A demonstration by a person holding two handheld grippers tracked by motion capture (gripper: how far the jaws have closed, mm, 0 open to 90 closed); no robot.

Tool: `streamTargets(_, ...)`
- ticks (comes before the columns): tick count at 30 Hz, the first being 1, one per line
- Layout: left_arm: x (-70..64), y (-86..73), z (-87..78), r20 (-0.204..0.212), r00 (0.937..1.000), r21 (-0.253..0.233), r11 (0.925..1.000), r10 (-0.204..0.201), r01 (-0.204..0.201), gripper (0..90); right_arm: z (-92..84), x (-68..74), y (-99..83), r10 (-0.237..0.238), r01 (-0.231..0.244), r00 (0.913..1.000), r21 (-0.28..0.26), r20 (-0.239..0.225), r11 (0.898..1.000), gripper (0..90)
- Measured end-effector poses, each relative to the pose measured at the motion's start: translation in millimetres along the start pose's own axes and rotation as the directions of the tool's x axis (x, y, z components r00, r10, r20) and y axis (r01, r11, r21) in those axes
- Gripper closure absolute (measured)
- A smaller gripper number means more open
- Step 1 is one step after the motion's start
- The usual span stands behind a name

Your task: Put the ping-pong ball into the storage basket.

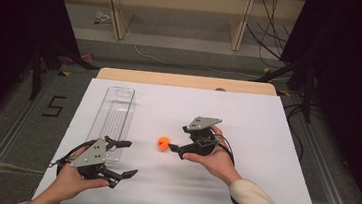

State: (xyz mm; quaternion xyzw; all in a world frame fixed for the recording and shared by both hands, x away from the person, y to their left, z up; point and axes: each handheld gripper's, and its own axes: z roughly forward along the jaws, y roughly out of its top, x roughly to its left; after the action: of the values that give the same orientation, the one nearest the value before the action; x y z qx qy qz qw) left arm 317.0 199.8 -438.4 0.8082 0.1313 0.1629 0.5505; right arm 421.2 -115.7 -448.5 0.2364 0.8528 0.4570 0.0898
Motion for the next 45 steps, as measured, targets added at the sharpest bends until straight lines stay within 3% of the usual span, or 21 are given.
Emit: streamTargets(45, -0.8, 0.2, 0.4, 0.007, 1.0000, 0.001, 1.0000, 0.003, -0.003, 16.3, 35.4, 4.0, 4.5, -0.020, 0.021, 0.9992, 0.045, -0.036, 0.999, 16.2)
